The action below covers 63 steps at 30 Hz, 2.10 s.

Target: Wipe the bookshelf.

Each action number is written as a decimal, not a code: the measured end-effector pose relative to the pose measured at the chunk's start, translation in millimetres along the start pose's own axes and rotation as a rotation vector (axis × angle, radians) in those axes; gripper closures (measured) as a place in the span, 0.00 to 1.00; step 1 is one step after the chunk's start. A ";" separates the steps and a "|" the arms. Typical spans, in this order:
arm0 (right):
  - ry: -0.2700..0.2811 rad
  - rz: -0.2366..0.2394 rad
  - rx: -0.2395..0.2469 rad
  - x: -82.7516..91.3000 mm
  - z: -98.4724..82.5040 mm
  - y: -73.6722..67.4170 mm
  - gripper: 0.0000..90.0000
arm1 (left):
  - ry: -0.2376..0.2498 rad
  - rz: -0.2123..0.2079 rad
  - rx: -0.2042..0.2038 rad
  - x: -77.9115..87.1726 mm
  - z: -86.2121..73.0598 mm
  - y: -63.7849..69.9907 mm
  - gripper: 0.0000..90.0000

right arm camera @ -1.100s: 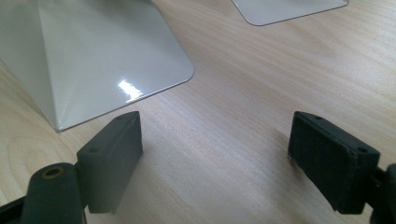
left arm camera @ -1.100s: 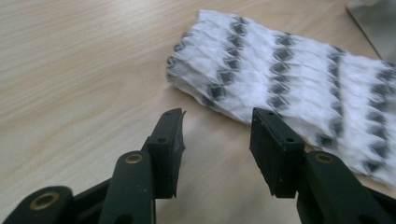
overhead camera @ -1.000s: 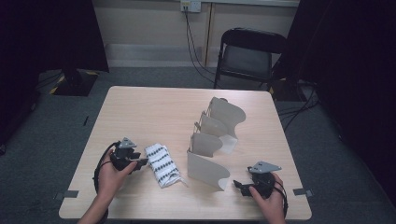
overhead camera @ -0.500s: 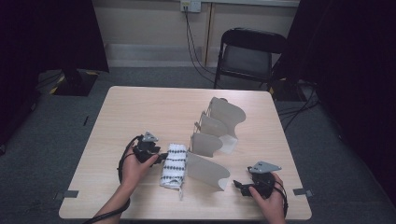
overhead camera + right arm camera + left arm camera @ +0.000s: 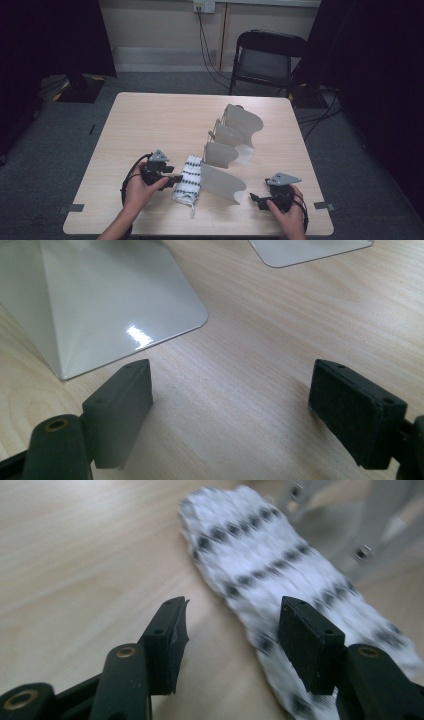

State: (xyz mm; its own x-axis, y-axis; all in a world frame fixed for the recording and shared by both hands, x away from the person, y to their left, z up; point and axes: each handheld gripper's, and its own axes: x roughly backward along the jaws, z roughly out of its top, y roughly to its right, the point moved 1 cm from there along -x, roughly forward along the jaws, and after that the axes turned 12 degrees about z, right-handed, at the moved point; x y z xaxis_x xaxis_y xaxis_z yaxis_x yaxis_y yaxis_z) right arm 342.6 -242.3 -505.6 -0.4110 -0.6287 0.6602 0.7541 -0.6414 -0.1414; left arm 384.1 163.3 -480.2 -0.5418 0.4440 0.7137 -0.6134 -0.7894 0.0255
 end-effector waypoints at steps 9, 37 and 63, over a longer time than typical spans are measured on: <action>0.000 0.000 0.000 0.0 0.0 0.0 0.19 | -0.024 -0.028 -0.015 -12.5 -6.9 24.7 0.48; -0.001 0.000 -0.002 0.0 -0.1 0.0 0.18 | 0.012 -0.025 -0.058 -19.6 -3.5 15.0 0.64; 0.000 0.000 0.000 -0.1 0.0 0.1 0.18 | -0.033 -0.154 0.051 -7.7 12.4 29.3 0.90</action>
State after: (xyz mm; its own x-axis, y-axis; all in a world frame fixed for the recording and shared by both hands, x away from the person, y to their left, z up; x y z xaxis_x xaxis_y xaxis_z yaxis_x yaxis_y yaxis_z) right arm 342.7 -242.2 -505.7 -0.4105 -0.6287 0.6605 0.7540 -0.6414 -0.1418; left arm 377.4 131.5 -476.2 -0.4245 0.5478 0.7209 -0.6573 -0.7340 0.1708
